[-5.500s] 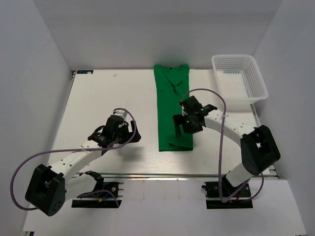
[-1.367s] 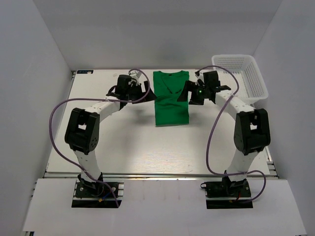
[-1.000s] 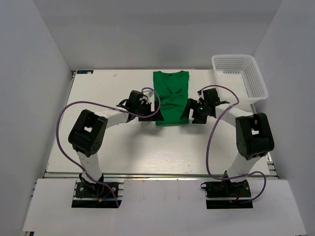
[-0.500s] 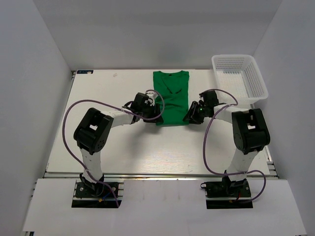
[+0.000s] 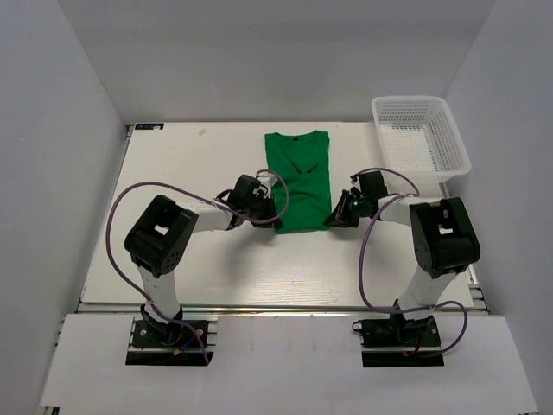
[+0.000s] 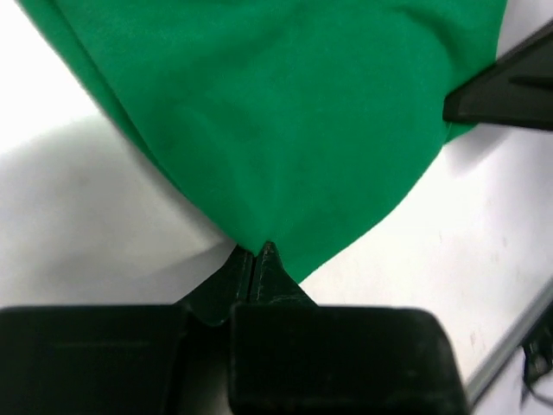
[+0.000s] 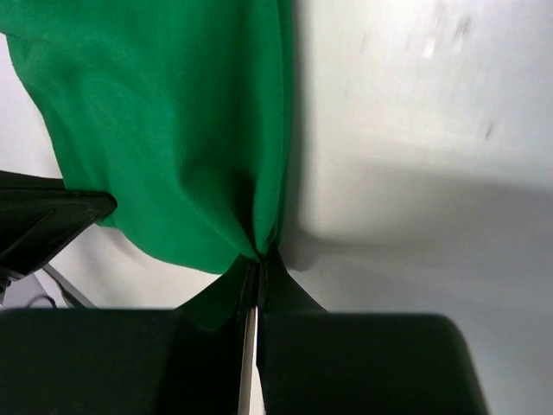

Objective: Fold and stack the t-shirts
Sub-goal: Grab one side of the 2/3 rectangular tshirt with both arms, then fold the long partially folded tshirt into a neat square, then smooth out wrinkles on the folded tshirt, then put the neatly folded tshirt into the corner of the board with the left arm

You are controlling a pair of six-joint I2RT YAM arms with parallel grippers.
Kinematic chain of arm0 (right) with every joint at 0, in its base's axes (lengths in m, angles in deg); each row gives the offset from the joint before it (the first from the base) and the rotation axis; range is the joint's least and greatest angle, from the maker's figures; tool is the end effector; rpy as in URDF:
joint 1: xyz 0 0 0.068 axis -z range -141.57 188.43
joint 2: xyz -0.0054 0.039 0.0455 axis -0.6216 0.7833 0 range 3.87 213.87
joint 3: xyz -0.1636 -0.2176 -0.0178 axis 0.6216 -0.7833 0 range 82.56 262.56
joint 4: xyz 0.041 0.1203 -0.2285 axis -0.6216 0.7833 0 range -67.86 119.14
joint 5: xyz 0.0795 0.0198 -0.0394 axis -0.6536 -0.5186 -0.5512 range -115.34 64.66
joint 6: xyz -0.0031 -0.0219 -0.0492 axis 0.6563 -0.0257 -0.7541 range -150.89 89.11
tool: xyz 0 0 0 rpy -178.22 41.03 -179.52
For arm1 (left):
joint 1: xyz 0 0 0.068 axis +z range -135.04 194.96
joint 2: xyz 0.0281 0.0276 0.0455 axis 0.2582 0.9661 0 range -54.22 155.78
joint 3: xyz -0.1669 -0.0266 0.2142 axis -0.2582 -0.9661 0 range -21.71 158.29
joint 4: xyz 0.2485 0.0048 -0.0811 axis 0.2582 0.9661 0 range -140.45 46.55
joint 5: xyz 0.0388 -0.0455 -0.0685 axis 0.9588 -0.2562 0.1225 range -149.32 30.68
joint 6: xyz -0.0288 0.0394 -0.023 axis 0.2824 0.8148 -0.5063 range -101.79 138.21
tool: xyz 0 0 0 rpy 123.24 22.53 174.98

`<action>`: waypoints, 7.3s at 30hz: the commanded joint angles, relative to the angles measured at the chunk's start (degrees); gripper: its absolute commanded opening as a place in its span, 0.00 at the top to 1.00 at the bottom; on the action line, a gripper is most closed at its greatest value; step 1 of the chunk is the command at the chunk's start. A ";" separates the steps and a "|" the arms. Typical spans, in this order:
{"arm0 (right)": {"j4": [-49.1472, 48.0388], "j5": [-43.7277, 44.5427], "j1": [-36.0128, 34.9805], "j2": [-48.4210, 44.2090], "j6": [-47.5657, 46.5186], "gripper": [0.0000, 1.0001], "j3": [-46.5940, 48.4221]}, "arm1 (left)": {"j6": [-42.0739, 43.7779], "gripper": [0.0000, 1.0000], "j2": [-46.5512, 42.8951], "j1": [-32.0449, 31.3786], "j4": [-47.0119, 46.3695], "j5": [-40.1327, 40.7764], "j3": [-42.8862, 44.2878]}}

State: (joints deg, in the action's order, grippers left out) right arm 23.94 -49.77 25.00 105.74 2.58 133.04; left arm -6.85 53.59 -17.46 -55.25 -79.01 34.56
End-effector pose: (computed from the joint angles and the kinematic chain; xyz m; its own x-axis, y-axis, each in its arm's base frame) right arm 0.3252 0.0928 0.1327 -0.8991 0.3016 -0.3173 0.0520 0.7932 0.6067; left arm 0.3091 -0.2105 0.1320 -0.8533 0.0694 -0.5168 0.3733 0.7733 -0.5125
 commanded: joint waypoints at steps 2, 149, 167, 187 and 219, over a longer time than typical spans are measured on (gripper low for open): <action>3.73 -2.90 -0.54 -6.66 -5.25 1.00 -4.50 | 0.19 1.00 -5.85 -1.85 3.13 -5.80 -5.19; -14.06 -20.64 -5.64 -17.58 -2.28 0.10 -0.63 | -0.34 0.00 -22.12 9.75 8.31 -2.03 -0.37; -15.00 -19.96 -5.82 -5.70 -4.44 0.10 -6.81 | 1.24 0.03 -4.81 5.89 5.50 -4.33 1.29; 7.86 0.23 -5.20 -44.03 -15.02 0.10 -9.25 | 19.75 1.00 3.46 7.73 25.70 29.33 21.94; 11.29 17.30 -3.36 -39.02 -19.59 0.10 -2.58 | 42.72 1.00 33.69 36.90 28.26 50.09 72.92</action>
State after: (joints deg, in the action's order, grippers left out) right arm 35.81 -34.58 21.16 68.78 -15.56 129.39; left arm 33.95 88.98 18.38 -26.97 -30.57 104.26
